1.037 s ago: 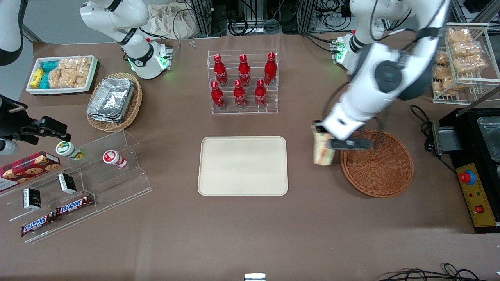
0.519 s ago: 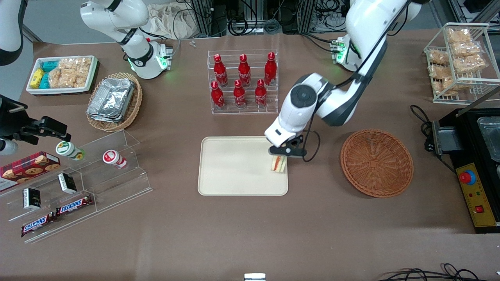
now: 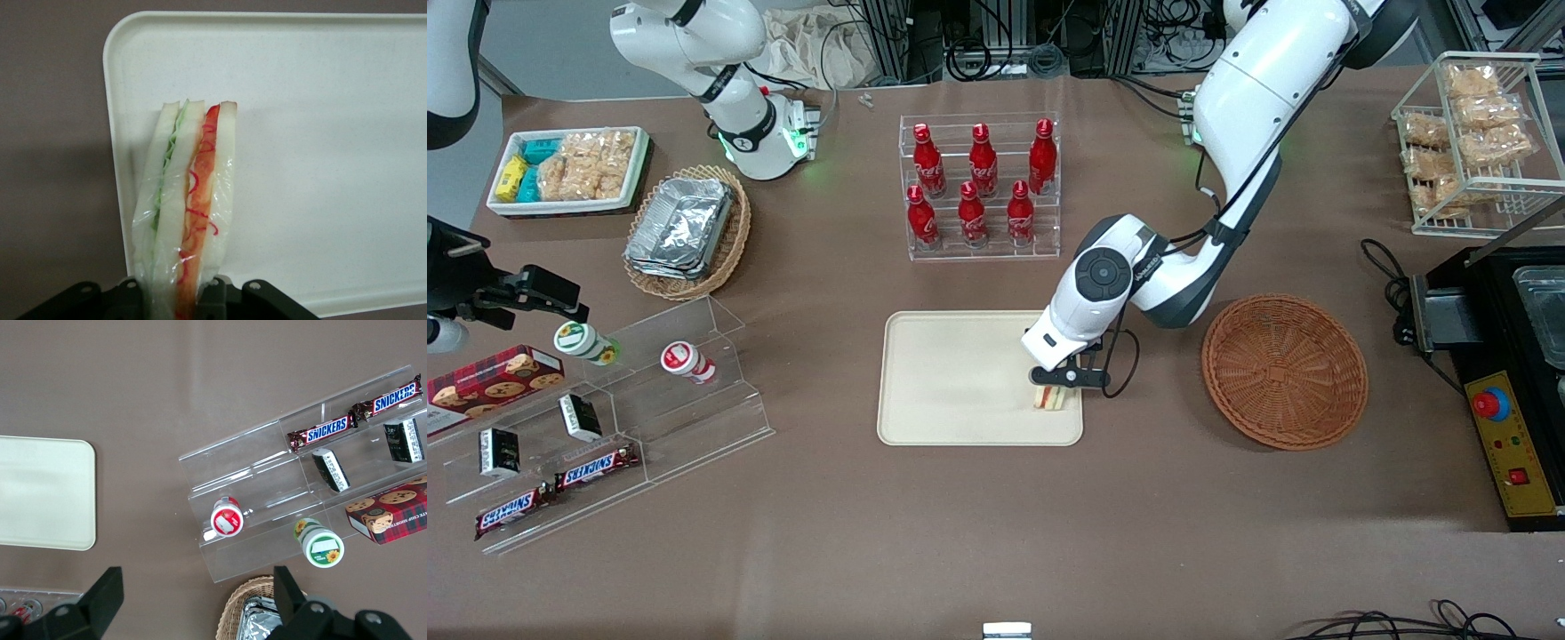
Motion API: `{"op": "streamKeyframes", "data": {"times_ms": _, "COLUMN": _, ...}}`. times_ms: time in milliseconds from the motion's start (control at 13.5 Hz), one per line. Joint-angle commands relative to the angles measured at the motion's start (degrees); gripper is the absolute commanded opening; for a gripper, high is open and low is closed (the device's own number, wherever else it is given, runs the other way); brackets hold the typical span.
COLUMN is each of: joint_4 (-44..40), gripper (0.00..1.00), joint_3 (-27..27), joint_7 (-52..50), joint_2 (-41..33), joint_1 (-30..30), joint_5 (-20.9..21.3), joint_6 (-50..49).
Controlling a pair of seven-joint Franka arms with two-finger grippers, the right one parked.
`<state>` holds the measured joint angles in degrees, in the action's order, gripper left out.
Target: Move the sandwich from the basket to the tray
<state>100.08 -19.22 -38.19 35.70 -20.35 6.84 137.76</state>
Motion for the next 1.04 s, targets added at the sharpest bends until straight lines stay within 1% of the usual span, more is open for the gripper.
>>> {"op": "streamKeyframes", "data": {"times_ms": 0, "joint_4": -1.4, "gripper": 0.67, "joint_3": 1.2, "joint_7": -1.9, "joint_2": 1.1, "joint_1": -0.8, "joint_5": 1.4, "joint_6": -0.6}}
{"op": "streamKeyframes", "data": {"times_ms": 74, "joint_4": -1.4, "gripper": 0.97, "joint_3": 1.2, "joint_7": -1.9, "joint_2": 1.2, "joint_1": -0.9, "joint_5": 1.4, "joint_6": -0.5}}
{"op": "streamKeyframes", "data": {"times_ms": 148, "joint_4": -1.4, "gripper": 0.99, "joint_3": 1.2, "joint_7": -1.9, "joint_2": 1.2, "joint_1": -0.8, "joint_5": 1.4, "joint_6": -0.5}}
{"op": "streamKeyframes", "data": {"times_ms": 519, "joint_4": -1.4, "gripper": 1.0, "joint_3": 1.2, "joint_7": -2.0, "joint_2": 1.2, "joint_1": -0.8, "joint_5": 1.3, "joint_6": -0.5}}
{"op": "streamKeyframes", "data": {"times_ms": 667, "joint_4": -1.3, "gripper": 1.0, "joint_3": 1.2, "joint_7": -2.1, "joint_2": -1.3, "joint_1": 0.0, "joint_5": 1.2, "joint_6": -1.8}}
{"op": "streamKeyframes", "data": {"times_ms": 815, "joint_4": -3.4, "gripper": 1.0, "joint_3": 2.6, "joint_7": -1.8, "joint_2": -6.7, "joint_1": 0.0, "joint_5": 0.3, "joint_6": -8.7}}
{"op": "streamKeyframes", "data": {"times_ms": 963, "joint_4": -8.7, "gripper": 1.0, "joint_3": 4.7, "joint_7": -0.7, "joint_2": -9.7, "joint_1": 0.1, "joint_5": 0.2, "joint_6": -18.6}}
